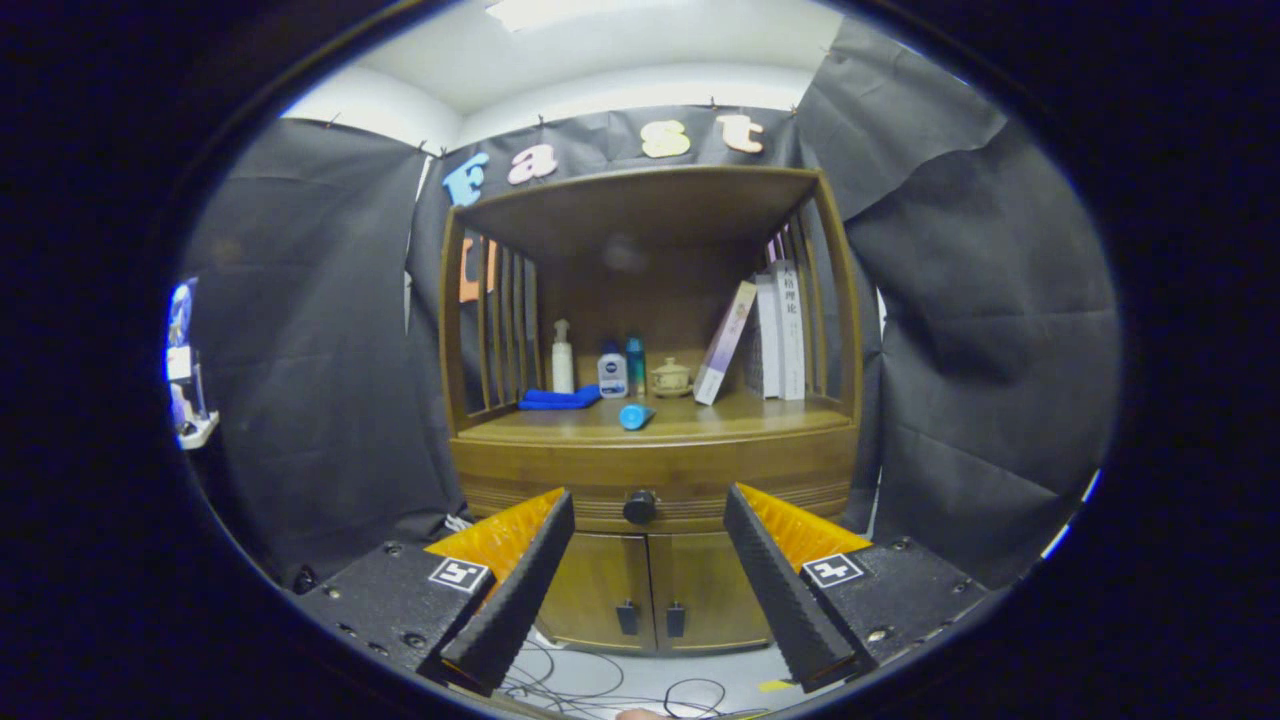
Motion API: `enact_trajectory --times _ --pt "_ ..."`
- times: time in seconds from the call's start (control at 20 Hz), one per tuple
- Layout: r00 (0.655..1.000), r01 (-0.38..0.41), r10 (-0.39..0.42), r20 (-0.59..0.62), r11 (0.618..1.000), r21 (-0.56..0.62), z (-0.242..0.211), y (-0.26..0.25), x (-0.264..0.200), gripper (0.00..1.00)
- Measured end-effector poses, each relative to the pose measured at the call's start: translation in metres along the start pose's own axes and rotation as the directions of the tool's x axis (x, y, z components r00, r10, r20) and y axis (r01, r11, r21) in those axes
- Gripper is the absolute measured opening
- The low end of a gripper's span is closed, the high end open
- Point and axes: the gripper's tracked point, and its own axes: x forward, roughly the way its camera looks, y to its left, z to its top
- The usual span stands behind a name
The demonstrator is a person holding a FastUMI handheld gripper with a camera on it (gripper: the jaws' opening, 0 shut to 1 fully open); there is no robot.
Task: Pull open the drawer, take out the items inside it, and place them on the countertop above the cabinet.
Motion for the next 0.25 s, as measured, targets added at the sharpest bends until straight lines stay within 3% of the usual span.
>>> enact_trajectory --times 0.25 --pt "1.0 -0.007 0.007 0.021 1.0 0.005 -0.009 0.002 -0.034 0.99"
